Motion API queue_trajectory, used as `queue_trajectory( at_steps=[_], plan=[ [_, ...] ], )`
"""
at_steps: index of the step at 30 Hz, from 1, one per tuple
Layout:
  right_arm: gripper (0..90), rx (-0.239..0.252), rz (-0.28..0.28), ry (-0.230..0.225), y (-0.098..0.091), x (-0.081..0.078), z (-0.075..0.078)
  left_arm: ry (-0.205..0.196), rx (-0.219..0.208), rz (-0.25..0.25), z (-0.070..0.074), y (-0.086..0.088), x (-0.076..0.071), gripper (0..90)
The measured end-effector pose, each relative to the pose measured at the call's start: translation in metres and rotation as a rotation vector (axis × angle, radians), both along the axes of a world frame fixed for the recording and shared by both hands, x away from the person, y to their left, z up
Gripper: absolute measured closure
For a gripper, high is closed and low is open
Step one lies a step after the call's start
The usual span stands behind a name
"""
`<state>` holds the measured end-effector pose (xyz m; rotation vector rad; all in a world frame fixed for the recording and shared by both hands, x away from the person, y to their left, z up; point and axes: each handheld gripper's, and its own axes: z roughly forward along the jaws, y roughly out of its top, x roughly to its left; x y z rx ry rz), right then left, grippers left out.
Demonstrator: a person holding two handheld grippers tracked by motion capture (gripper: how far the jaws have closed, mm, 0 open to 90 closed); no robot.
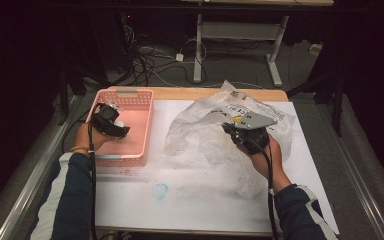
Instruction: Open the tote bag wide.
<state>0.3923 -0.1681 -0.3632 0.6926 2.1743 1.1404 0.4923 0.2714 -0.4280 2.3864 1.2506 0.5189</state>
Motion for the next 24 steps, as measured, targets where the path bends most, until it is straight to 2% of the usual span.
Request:
queue_trajectory(
  at_steps=[2, 6, 8, 10, 13, 16, 21, 24],
  plan=[
    [90.0, 0.0, 0.0, -0.001, 0.0, 0.0, 0.0, 0.004, -0.011, 0.001, -0.001, 0.002, 0.001, 37.7],
    [90.0, 0.004, -0.001, -0.006, 0.0, 0.0, 0.0, 0.006, -0.001, 0.017, -0.003, 0.003, 0.003, 46.2],
    [90.0, 0.005, -0.003, -0.009, 0.0, 0.001, 0.0, 0.024, 0.015, 0.02, -0.007, 0.003, 0.005, 46.1],
    [90.0, 0.005, -0.001, -0.012, 0.001, 0.002, -0.001, 0.032, 0.048, 0.016, -0.01, 0.0, 0.007, 45.4],
    [90.0, -0.001, 0.001, -0.012, 0.003, 0.004, -0.003, 0.019, 0.043, 0.022, -0.011, -0.001, 0.009, 45.8],
    [90.0, -0.003, 0.0, -0.018, 0.003, 0.004, -0.002, 0.004, 0.013, 0.022, -0.011, 0.0, 0.01, 47.5],
    [90.0, 0.006, -0.013, -0.019, 0.002, 0.011, -0.001, -0.007, 0.034, 0.008, -0.01, -0.002, 0.01, 47.9],
    [90.0, 0.009, -0.016, -0.015, 0.001, 0.013, 0.0, -0.037, 0.041, 0.006, -0.008, -0.004, 0.009, 48.0]
  ],
)
